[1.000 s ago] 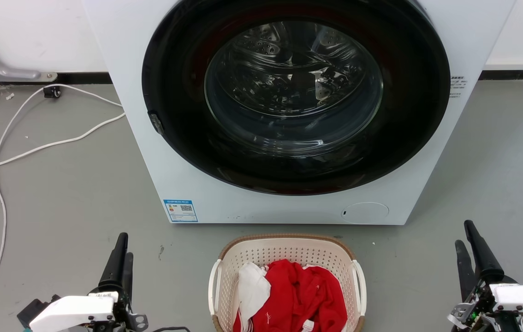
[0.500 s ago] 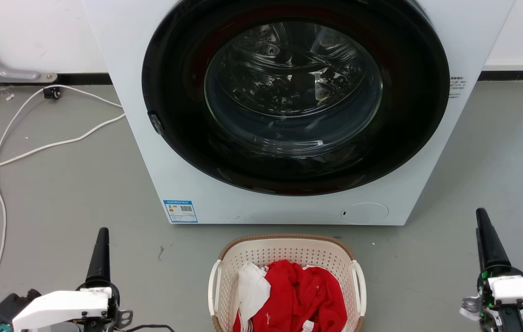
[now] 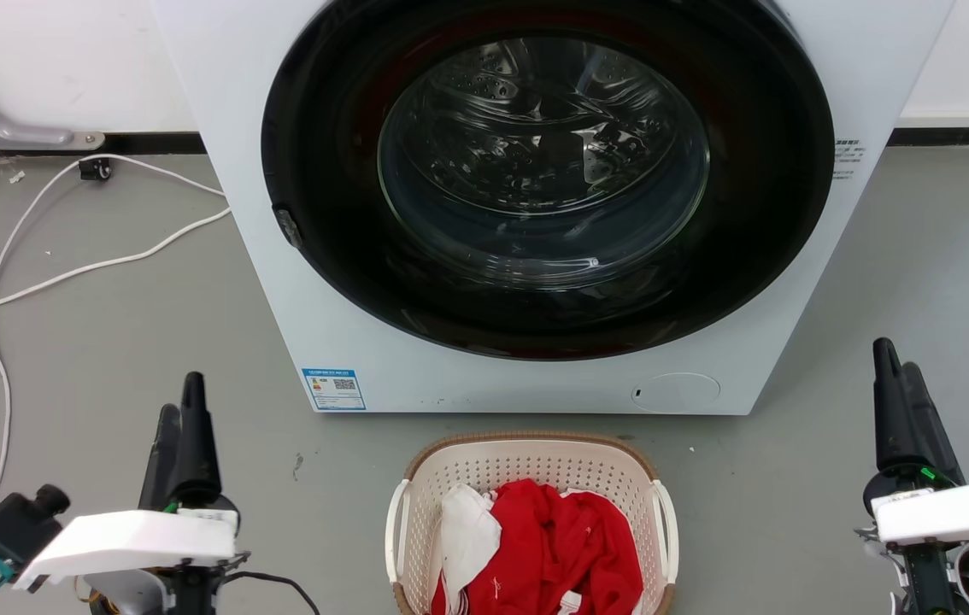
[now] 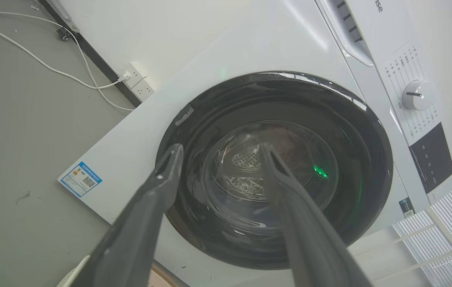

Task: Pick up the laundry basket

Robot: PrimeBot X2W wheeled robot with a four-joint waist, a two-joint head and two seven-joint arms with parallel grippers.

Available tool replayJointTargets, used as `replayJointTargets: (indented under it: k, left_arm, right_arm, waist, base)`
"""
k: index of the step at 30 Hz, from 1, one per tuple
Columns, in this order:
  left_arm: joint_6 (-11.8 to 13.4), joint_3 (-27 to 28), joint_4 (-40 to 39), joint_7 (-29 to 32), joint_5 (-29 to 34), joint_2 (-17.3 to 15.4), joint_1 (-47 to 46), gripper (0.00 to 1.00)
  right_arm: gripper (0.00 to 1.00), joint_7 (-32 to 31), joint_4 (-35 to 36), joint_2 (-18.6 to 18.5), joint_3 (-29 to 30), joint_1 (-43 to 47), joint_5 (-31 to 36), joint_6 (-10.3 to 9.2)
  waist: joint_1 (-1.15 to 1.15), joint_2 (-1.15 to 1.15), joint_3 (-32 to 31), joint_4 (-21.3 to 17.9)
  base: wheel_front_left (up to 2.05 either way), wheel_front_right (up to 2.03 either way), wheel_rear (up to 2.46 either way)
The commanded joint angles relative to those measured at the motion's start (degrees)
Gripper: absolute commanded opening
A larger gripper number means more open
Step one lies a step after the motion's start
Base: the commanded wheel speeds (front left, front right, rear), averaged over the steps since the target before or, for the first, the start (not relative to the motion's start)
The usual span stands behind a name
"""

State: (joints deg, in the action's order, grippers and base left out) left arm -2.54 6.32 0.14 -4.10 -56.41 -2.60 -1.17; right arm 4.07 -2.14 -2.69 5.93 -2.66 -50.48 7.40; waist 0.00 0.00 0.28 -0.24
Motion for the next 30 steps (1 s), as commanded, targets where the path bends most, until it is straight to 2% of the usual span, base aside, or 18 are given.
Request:
replayJointTargets:
  k: [1, 4, 11, 15, 30]
  left_arm:
    - [-0.3, -0.7, -1.8, -0.6, 3.2, -0.2, 0.1, 1.00]
    - [-0.9, -2.5, -3.7, -1.2, 9.5, -0.2, 0.3, 1.00]
    - [1.8, -6.3, -5.9, -2.4, 20.2, -0.4, 0.8, 1.00]
    - [3.5, -9.7, -6.8, -3.0, 25.3, -2.4, 0.7, 1.00]
    - [17.2, -24.5, -8.0, -5.4, 36.1, -11.5, -1.6, 1.00]
  right_arm:
    - [1.00, 0.6, 1.8, -0.2, -0.4, -0.8, 2.8, 0.11]
    - [1.00, 1.2, 2.9, -0.2, -0.9, -0.7, 7.2, 0.11]
    - [1.00, 2.4, 4.0, -0.2, -2.3, 0.0, 16.3, 0.11]
    - [1.00, 3.0, 4.4, -0.2, -2.9, 0.2, 20.5, 0.12]
    - [1.00, 5.4, 3.6, -0.3, -3.1, 1.1, 31.7, 0.12]
  waist:
    - [0.00, 0.00, 0.0, 0.0]
    - [0.00, 0.00, 0.0, -0.1]
    - [0.00, 0.00, 0.1, -0.3]
    - [0.00, 0.00, 0.3, -0.4]
    - [0.00, 0.00, 0.3, -0.7]
  base:
    - [0.00, 0.00, 0.00]
    - [0.00, 0.00, 0.00]
    - [0.00, 0.00, 0.00]
    - [0.00, 0.00, 0.00]
    - [0.00, 0.00, 0.00]
